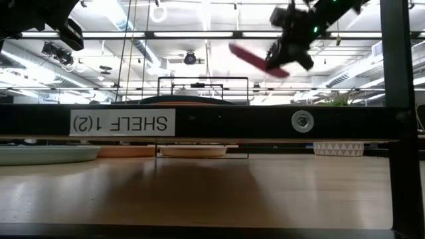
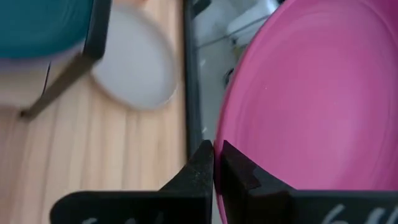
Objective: Place and stack plates onto a shelf
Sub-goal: Stack the pink plate on top of the dark green plate
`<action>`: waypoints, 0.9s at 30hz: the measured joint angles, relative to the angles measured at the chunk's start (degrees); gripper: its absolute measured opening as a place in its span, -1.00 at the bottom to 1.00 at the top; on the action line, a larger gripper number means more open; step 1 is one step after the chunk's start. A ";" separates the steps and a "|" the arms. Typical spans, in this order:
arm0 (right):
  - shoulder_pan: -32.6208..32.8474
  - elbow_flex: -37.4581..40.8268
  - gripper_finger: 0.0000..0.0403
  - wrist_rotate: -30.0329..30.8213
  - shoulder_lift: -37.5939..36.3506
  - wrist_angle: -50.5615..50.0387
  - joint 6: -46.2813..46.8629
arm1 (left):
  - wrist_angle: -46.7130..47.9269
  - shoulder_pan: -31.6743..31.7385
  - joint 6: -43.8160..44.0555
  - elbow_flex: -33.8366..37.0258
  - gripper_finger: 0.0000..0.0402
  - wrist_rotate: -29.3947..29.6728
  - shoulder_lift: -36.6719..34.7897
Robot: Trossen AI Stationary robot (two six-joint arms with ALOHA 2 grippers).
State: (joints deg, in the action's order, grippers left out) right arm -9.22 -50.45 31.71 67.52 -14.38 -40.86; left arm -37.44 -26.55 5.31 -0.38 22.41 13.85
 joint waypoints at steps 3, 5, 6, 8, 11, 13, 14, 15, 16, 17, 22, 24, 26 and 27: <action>3.50 -0.03 -0.93 2.25 -2.02 3.08 -2.33 | 0.01 0.01 0.00 0.00 -0.86 0.00 0.01; 6.18 -0.03 -0.93 3.38 -2.70 5.48 -4.30 | 0.02 0.00 -0.01 0.02 -0.86 0.00 0.00; 7.53 -0.03 -0.93 4.04 -2.88 6.85 -5.46 | 0.01 0.00 -0.03 0.00 -0.86 0.00 0.01; 10.32 -0.03 -0.93 6.13 -2.90 9.37 -8.07 | 0.03 0.01 0.01 0.00 -0.86 0.02 0.00; 13.95 -0.03 -0.93 9.30 -2.69 12.63 -12.37 | 0.03 0.02 -0.01 0.00 -0.86 0.00 0.00; 15.89 -0.03 -0.93 10.33 -2.67 14.09 -14.36 | 0.01 0.00 -0.01 0.00 -0.86 0.00 0.00; 16.71 -0.03 -0.93 10.53 -2.66 15.04 -14.96 | 0.03 0.01 -0.03 0.00 -0.86 0.00 0.00; 17.52 -0.03 -0.93 10.53 -2.69 15.85 -15.25 | 0.03 0.02 -0.01 0.00 -0.86 0.00 0.00; 18.20 -0.03 -0.93 10.35 -2.71 16.23 -15.31 | 0.01 0.00 -0.01 0.00 -0.86 0.00 0.00; 18.91 -0.03 -0.93 9.69 -2.75 16.31 -15.31 | 0.01 0.02 0.01 0.02 -0.86 0.00 0.00; 21.99 -0.03 -0.93 6.80 -2.19 16.00 -13.63 | 0.03 0.02 -0.03 0.02 -0.86 0.00 0.00; 22.91 -0.03 -0.93 5.53 -1.99 15.33 -12.75 | 0.02 0.02 0.00 0.00 -0.86 0.00 0.01; 23.49 -0.07 -0.93 4.40 -1.54 15.26 -11.17 | 0.01 0.00 -0.02 0.00 -0.86 0.00 0.00; 23.69 -0.09 -0.93 3.99 -1.39 14.92 -10.26 | 0.03 0.02 -0.03 0.00 -0.86 0.02 0.00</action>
State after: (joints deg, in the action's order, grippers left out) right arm 14.47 -50.54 35.70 66.14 0.54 -51.11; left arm -37.41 -26.53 5.28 -0.38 22.43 13.85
